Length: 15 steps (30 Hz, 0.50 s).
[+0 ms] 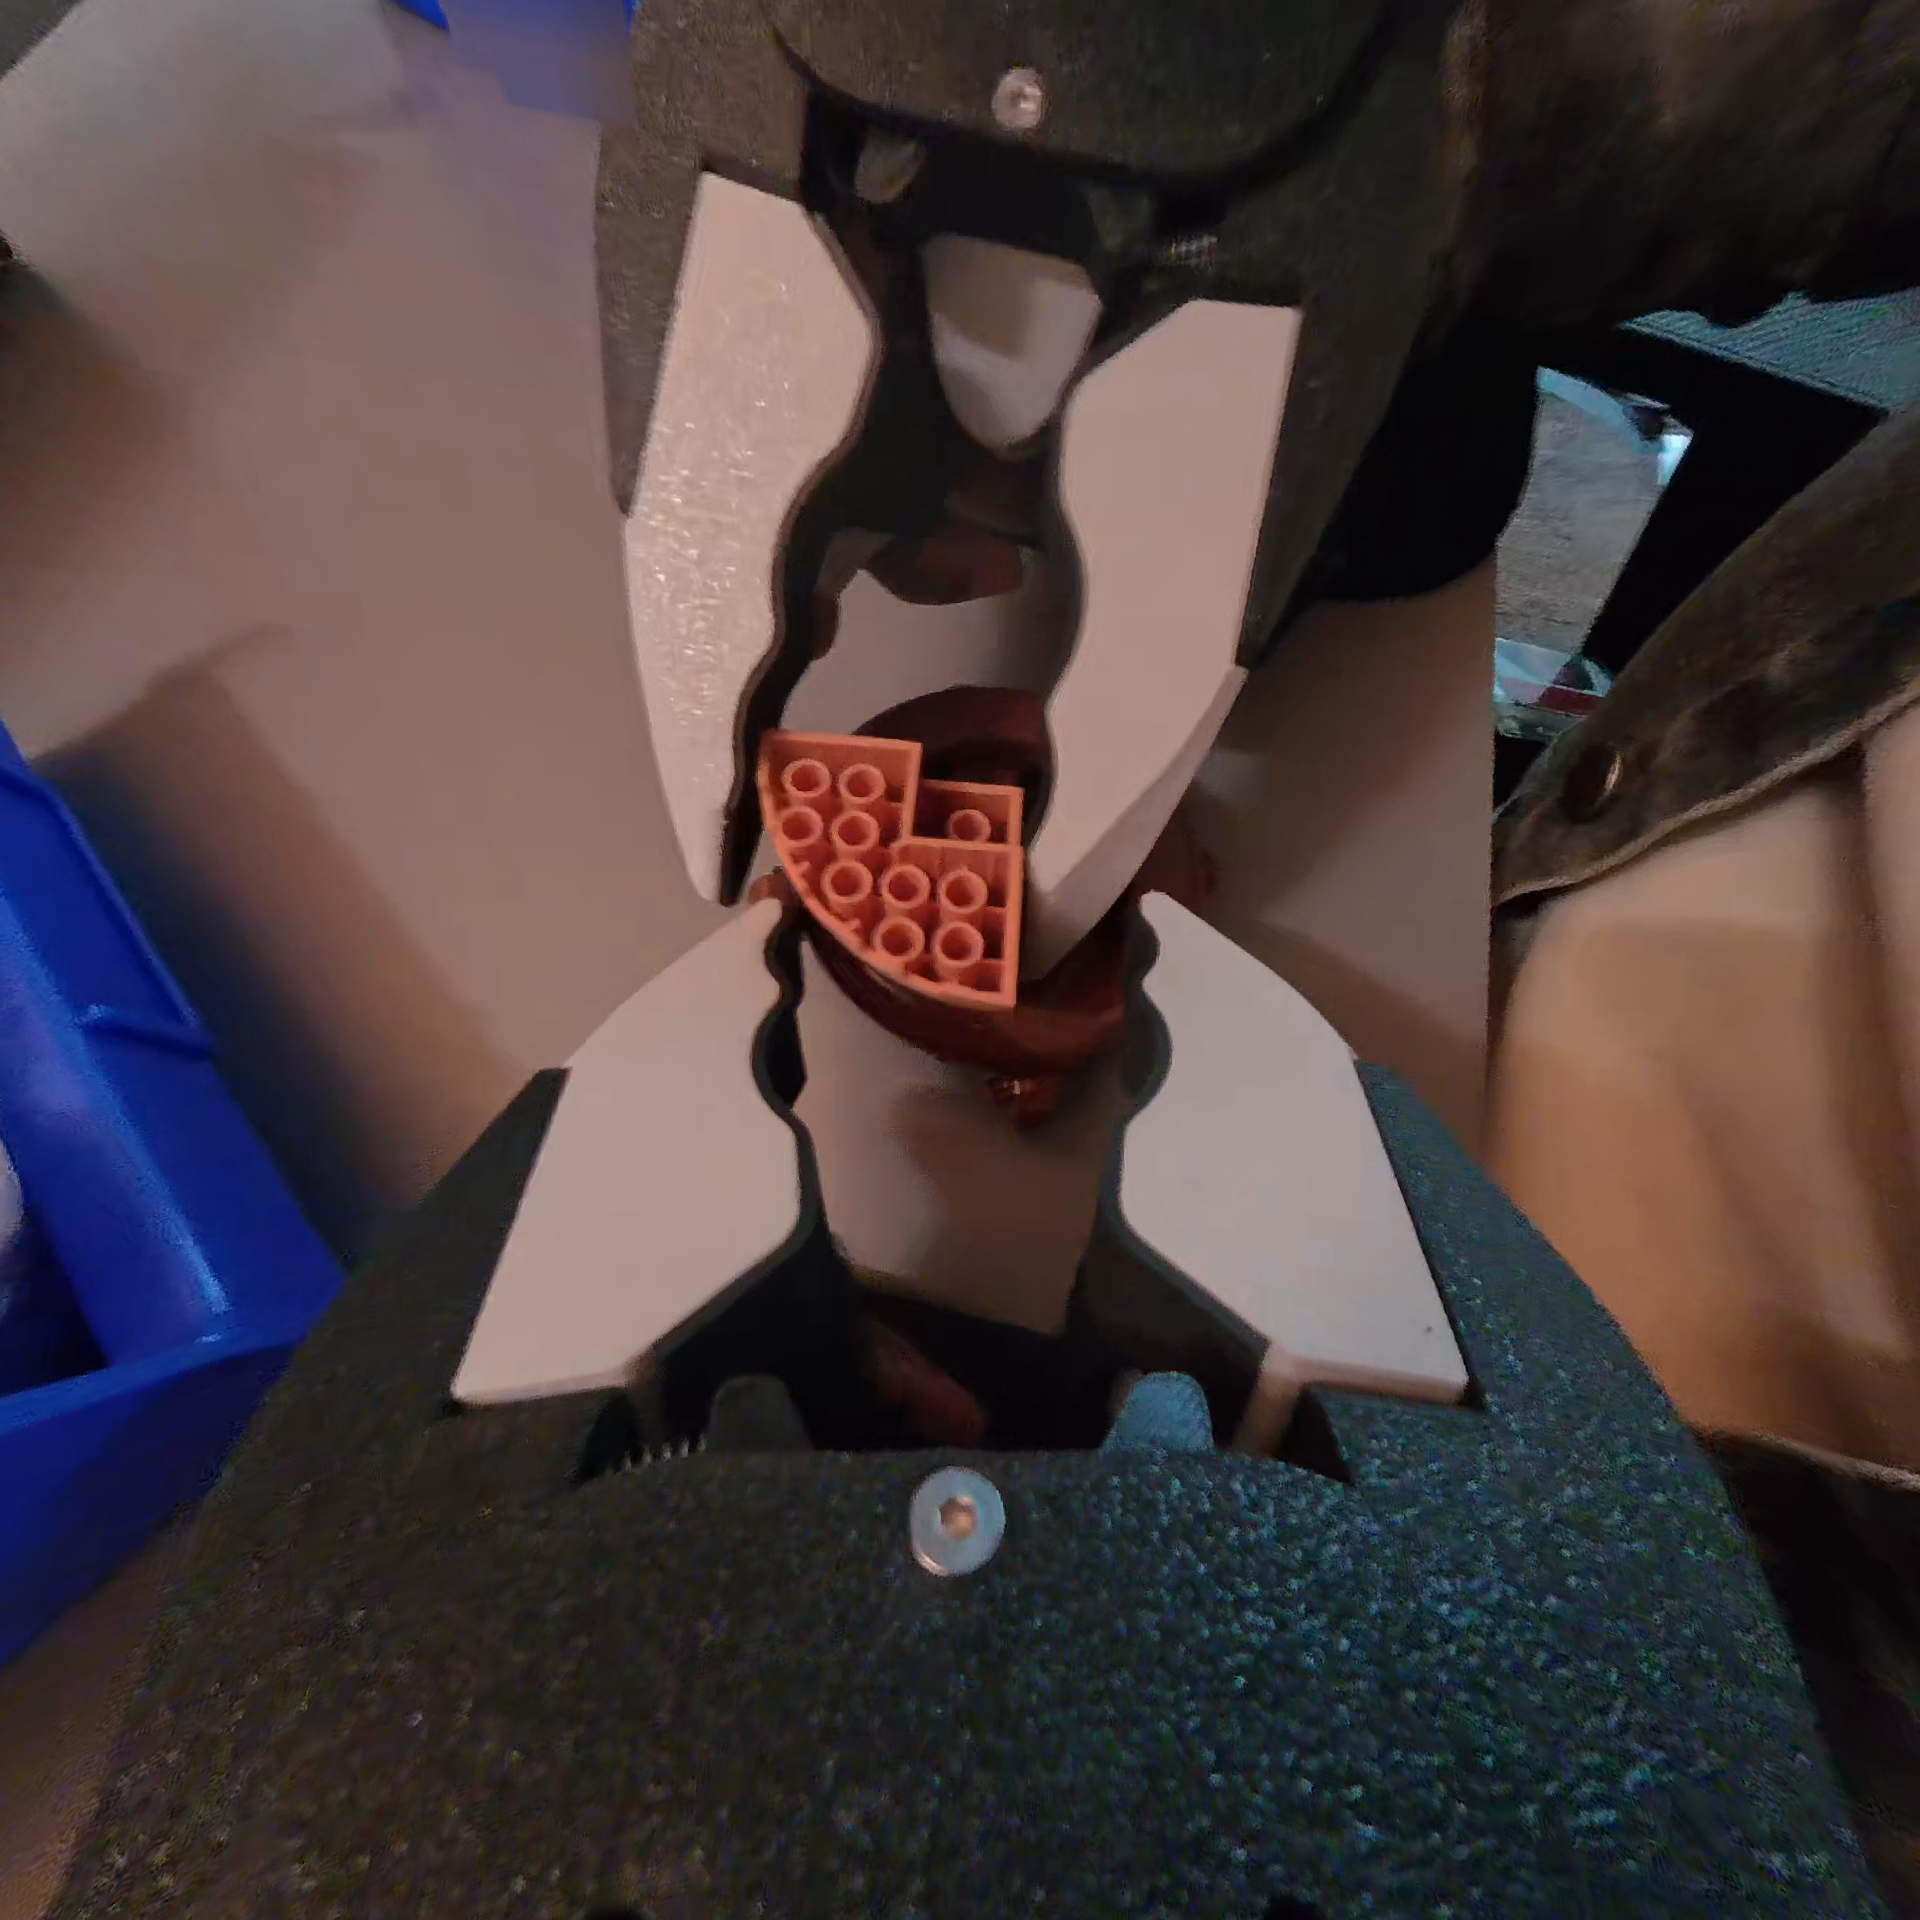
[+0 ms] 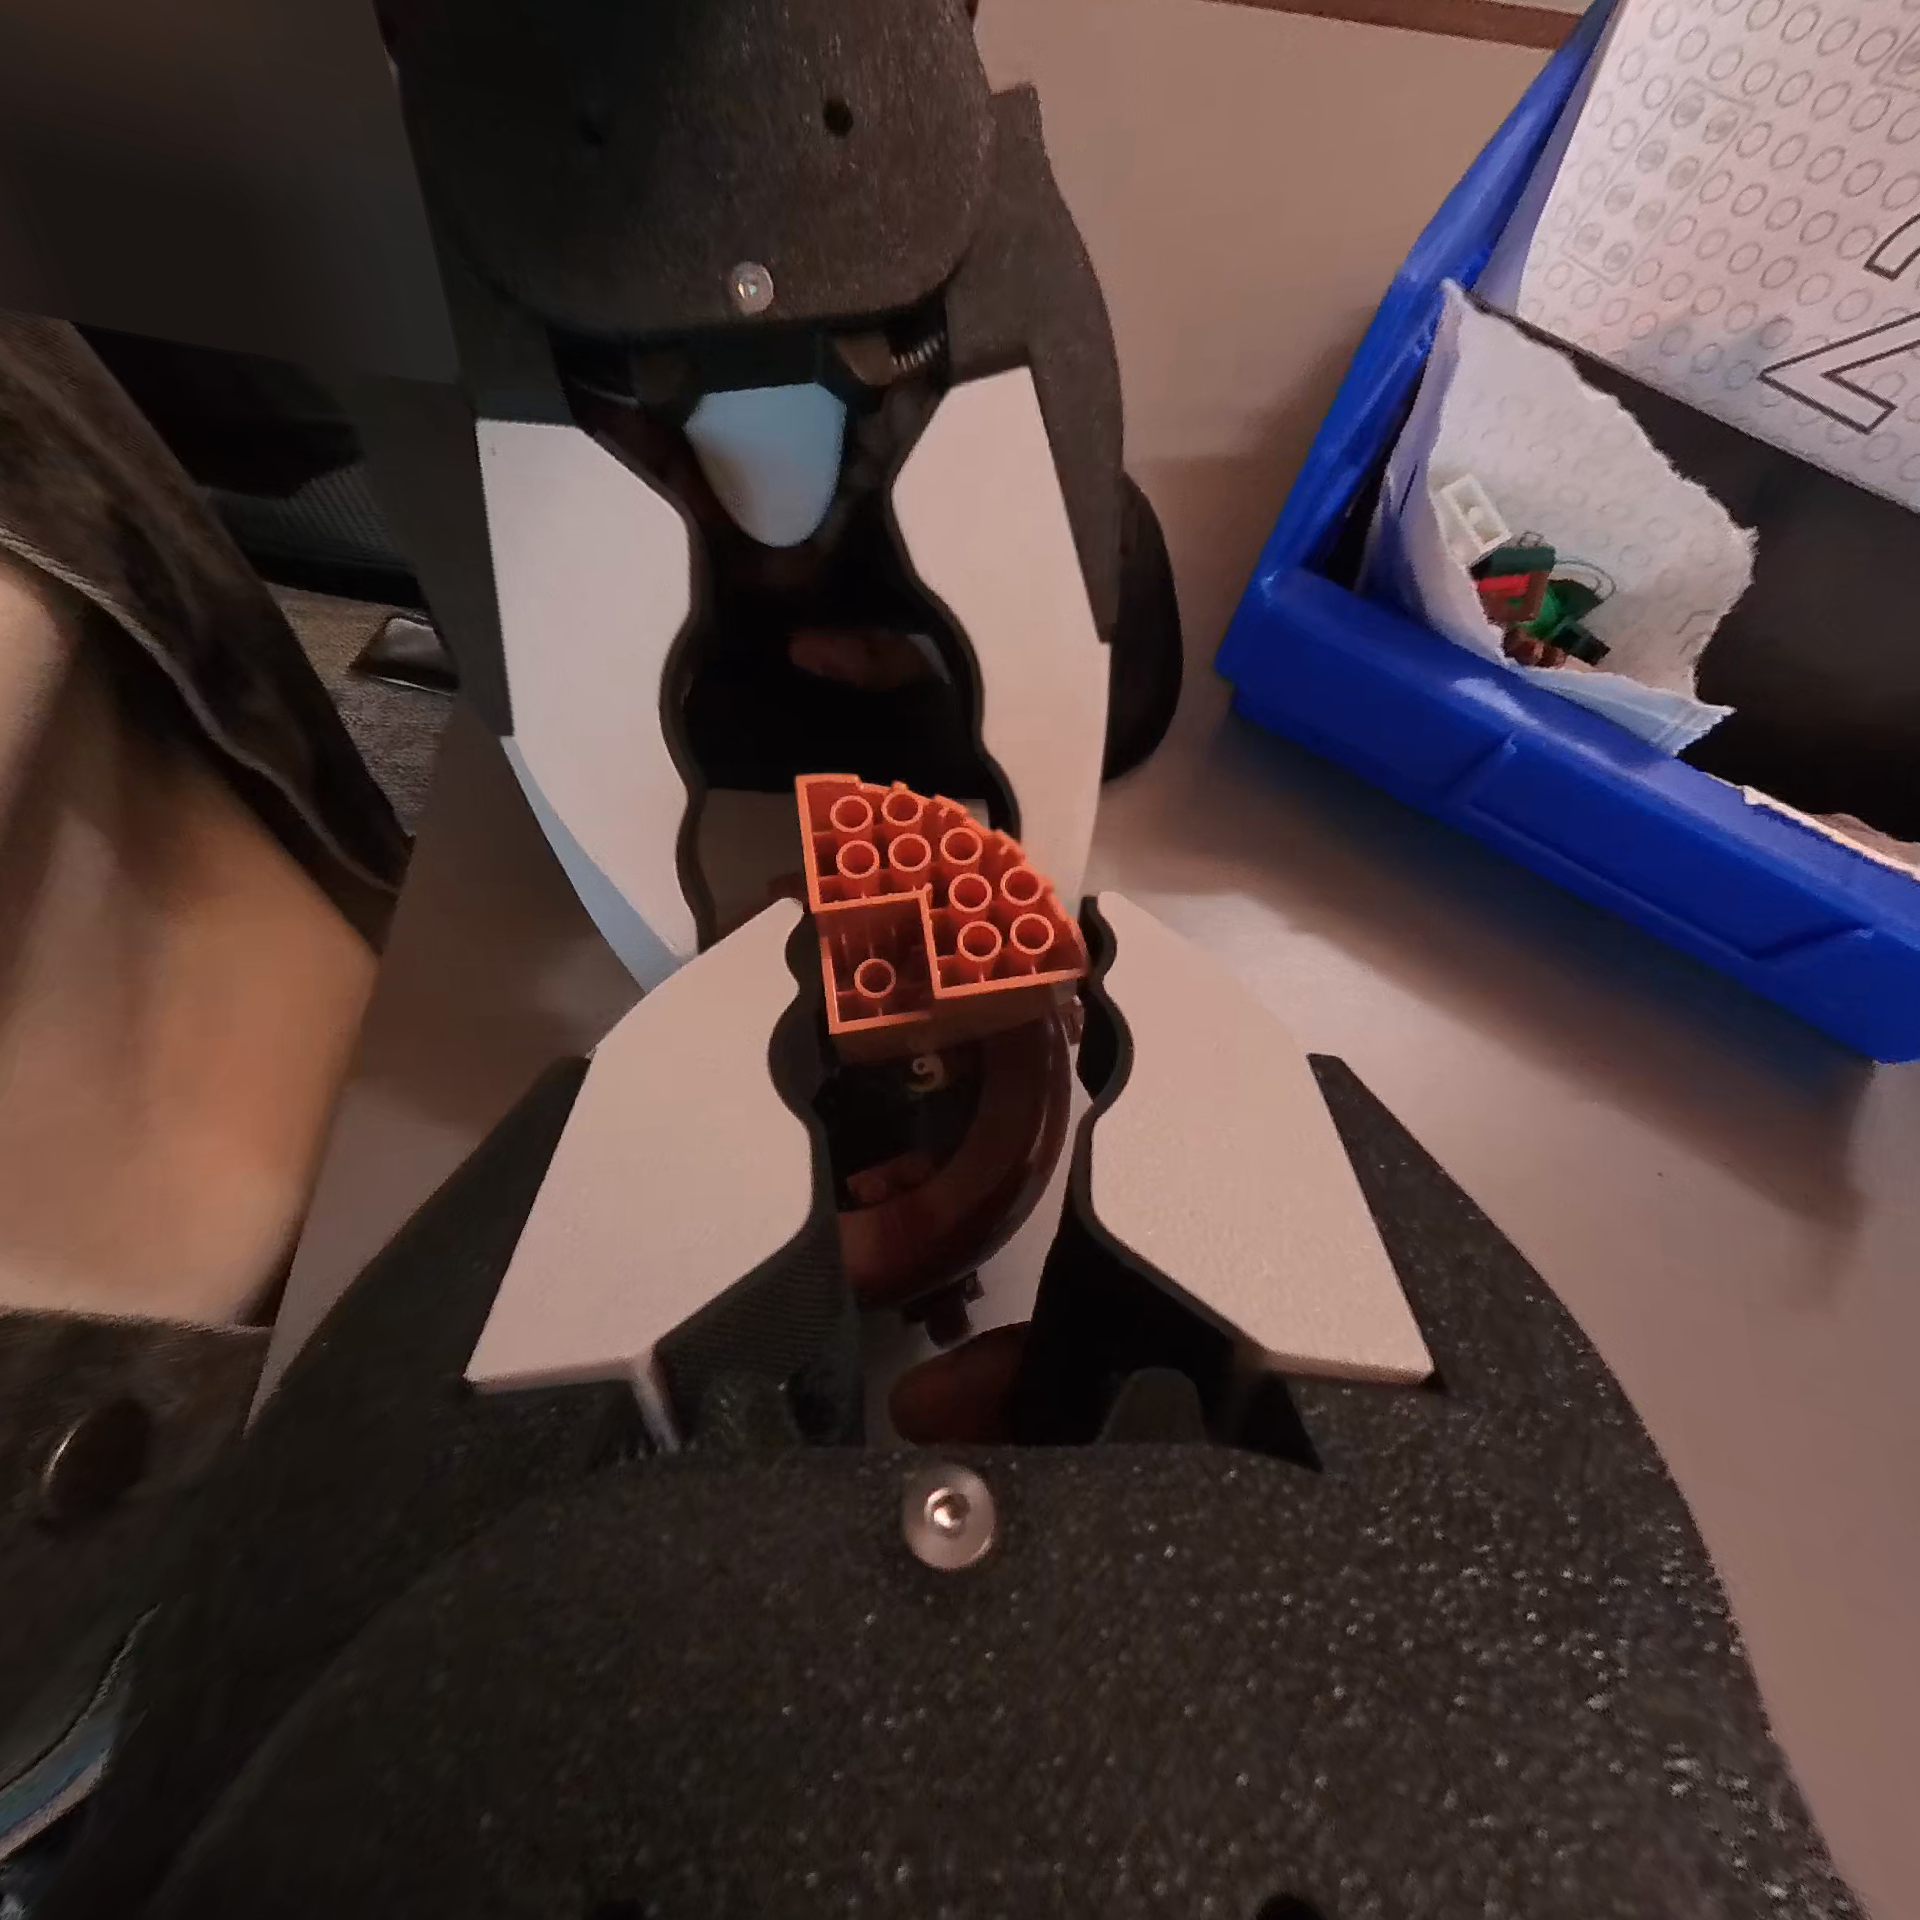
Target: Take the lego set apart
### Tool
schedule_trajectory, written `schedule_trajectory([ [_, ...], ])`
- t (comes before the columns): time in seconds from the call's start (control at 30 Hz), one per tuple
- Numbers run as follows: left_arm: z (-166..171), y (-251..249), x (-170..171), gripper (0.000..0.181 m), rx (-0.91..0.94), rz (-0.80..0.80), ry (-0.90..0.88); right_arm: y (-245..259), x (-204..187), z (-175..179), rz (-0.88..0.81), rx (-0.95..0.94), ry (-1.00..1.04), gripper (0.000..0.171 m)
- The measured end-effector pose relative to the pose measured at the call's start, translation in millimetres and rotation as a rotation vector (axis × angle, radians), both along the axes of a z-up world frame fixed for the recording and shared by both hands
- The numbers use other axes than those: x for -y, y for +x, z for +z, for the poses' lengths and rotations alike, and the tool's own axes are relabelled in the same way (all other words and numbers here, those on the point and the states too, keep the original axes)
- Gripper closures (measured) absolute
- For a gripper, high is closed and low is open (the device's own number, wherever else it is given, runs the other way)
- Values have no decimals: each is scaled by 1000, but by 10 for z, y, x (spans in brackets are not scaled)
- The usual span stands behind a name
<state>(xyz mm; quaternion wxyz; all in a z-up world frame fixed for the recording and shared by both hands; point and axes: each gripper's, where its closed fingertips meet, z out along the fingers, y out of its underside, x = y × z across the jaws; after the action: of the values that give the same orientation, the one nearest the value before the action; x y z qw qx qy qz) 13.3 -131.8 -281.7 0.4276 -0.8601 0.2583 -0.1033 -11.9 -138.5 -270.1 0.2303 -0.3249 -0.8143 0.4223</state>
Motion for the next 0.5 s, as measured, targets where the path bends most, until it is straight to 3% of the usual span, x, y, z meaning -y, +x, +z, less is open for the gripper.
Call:
schedule_trajectory([
  [0.2,-101,-30,21,129,20,24,-78,1,4,22,6,7,-56,125],
  [0.23,-163,-30,49,148,26,22,-130,-6,53,283,22,-76,-191,125],
  [0.27,-161,-13,52,150,48,12,-144,-2,47,604,25,-148,-337,125],
  [0.37,-144,-72,16,145,-19,19,-102,-80,-268,718,-88,-163,-250,124],
  [0.43,-142,-82,7,141,-3,30,-103,-70,-301,827,-87,-99,-460,125],
  [0.5,-139,-92,1,131,4,39,-102,-93,-371,1129,-83,-52,-837,125],
])
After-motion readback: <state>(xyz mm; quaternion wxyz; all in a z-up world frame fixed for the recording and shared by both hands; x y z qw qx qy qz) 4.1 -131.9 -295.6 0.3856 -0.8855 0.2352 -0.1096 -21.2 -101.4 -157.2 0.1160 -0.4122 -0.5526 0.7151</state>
